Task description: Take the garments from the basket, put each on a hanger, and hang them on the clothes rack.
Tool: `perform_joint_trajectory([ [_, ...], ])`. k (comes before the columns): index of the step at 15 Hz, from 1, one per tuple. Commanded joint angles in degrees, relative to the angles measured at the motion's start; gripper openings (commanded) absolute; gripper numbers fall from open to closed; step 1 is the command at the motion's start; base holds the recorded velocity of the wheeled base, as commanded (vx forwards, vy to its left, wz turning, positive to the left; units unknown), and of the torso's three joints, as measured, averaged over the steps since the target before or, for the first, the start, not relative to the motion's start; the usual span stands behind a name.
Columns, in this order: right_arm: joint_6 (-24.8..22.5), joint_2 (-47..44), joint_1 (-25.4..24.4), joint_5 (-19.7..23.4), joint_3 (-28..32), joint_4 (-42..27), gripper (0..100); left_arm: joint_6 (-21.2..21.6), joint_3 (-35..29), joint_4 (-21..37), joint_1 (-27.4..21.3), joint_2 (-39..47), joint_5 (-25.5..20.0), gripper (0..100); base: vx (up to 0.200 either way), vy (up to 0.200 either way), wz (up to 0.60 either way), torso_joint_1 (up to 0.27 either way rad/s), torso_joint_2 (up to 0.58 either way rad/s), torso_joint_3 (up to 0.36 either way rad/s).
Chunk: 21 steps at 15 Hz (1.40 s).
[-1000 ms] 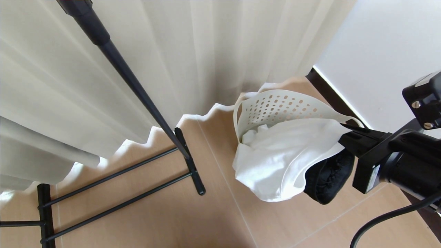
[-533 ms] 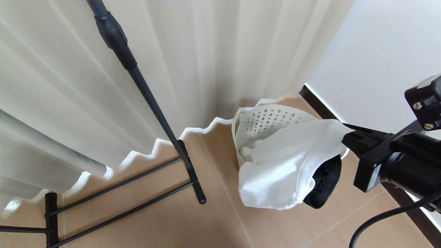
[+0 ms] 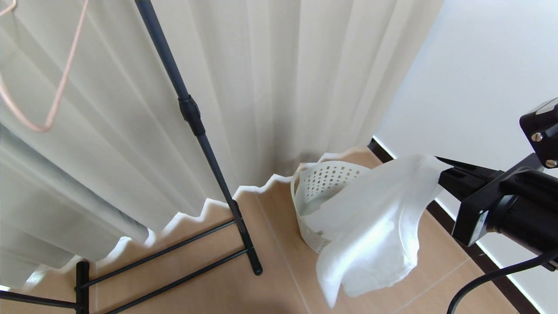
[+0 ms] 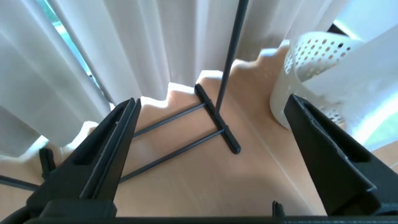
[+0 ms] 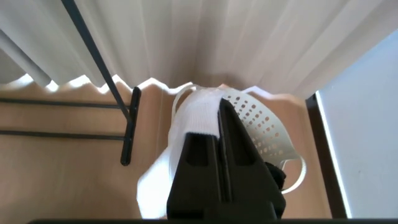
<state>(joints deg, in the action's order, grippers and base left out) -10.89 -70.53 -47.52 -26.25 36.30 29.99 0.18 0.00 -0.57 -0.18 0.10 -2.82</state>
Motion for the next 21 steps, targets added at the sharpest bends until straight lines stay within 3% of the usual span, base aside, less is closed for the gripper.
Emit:
perform_joint_trajectory([
  [1,0.0,0.9,0.0,0.7,0.0,0.0,0,0.0,0.0,0.0,0.0,0.1,0.0,100,0.0,0.0,0.0,0.159,-0.5,-0.139],
  [21,0.0,0.4,2.4,2.5,-0.8,0.0,0,0.0,0.0,0.0,0.0,0.1,0.0,100,0.0,0.0,0.0,0.208,-0.52,-0.121],
])
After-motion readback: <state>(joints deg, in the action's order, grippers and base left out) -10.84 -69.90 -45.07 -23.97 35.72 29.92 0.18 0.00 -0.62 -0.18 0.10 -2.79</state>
